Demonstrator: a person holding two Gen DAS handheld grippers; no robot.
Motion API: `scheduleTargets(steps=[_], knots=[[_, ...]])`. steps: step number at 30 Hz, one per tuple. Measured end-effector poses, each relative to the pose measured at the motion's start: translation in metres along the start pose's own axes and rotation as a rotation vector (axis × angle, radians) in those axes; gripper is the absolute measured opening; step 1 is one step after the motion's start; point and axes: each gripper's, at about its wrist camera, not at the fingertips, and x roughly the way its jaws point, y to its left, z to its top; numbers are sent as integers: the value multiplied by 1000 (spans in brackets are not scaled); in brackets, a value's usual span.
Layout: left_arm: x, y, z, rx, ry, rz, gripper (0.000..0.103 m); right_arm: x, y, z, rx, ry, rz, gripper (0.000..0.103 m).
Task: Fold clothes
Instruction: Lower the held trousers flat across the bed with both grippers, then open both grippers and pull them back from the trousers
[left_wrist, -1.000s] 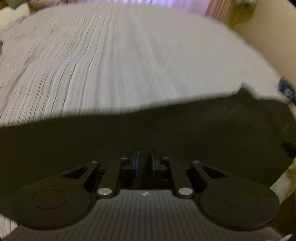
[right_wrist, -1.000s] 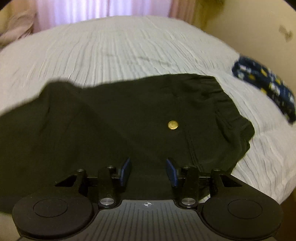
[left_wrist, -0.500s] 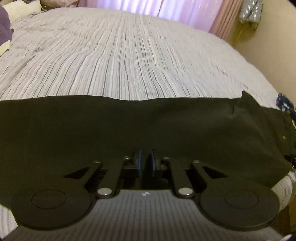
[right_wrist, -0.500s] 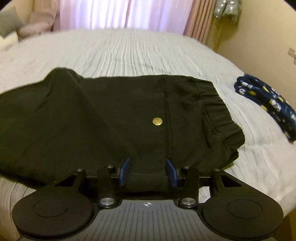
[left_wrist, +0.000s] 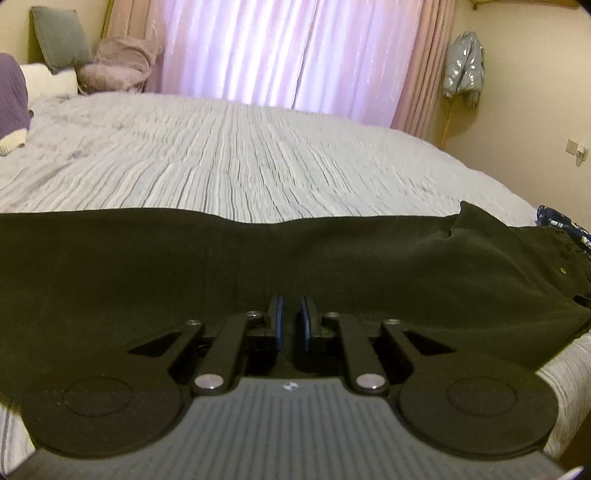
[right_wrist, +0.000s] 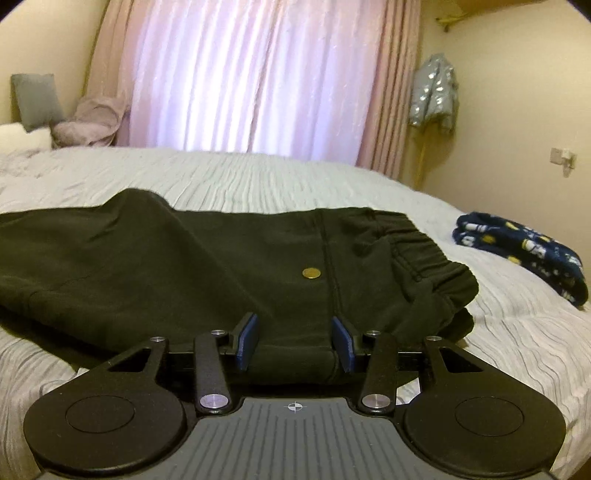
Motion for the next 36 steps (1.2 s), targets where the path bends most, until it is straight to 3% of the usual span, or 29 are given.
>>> scheduleTargets(steps=[3, 7, 10, 13, 16, 18, 19, 20, 21, 22, 28, 36], knots=[[-12, -3, 2, 1, -10, 26, 11, -6, 3, 14, 24, 11, -39, 45], [-44, 3, 7, -54, -5, 92, 11, -33, 21, 37, 64, 0, 35, 45], [-64, 8, 7, -74, 15, 163, 13, -39, 47, 39, 35, 84, 73, 45], [-84, 13, 8, -94, 35, 233, 10, -31, 59, 30, 58, 137, 30, 45], [-104, 18, 8, -115, 55, 304, 12, -51, 69, 47, 83, 137, 16, 45], [-118, 20, 8, -127, 68, 350, 31, -74, 75, 58, 113, 139, 54, 45], [-128, 13, 9, -109, 71, 343, 33, -88, 78, 63, 128, 143, 87, 48], [-137, 5, 9, -92, 74, 338, 33, -101, 82, 64, 137, 154, 108, 58], [-144, -1, 7, -84, 78, 345, 34, -112, 85, 62, 146, 148, 107, 85], [-151, -7, 6, -77, 82, 351, 35, -122, 88, 60, 155, 143, 107, 91], [-191, -32, -11, -88, 91, 380, 43, -160, 93, 53, 149, 121, 144, 91], [-221, -57, -22, -45, 78, 394, 50, -198, 87, 55, 177, 82, 130, 91]])
